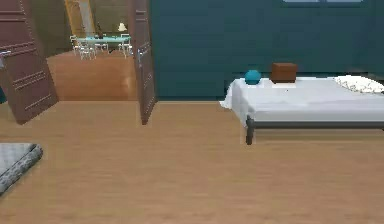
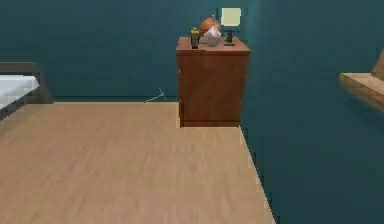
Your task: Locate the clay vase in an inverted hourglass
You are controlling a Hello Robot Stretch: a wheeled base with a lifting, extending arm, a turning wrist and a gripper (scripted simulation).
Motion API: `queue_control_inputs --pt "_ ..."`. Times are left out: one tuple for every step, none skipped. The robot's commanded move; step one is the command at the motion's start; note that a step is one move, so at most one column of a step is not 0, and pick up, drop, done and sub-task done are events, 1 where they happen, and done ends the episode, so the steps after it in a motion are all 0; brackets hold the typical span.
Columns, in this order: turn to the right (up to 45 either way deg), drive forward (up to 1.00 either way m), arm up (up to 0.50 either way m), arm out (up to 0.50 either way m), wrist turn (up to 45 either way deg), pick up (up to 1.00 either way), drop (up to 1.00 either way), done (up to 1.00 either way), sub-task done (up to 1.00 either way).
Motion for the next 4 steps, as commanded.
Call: queue_control_inputs --pt "-27.0 0.00 0.00 0.00 0.0 0.00 0.00 0.00 0.00" --pt "0.0 1.00 0.00 0.00 0.0 0.00 0.00 0.00 0.00" --pt "0.0 1.00 0.00 0.00 0.0 0.00 0.00 0.00 0.00" --pt "0.0 1.00 0.00 0.00 0.0 0.00 0.00 0.00 0.00"
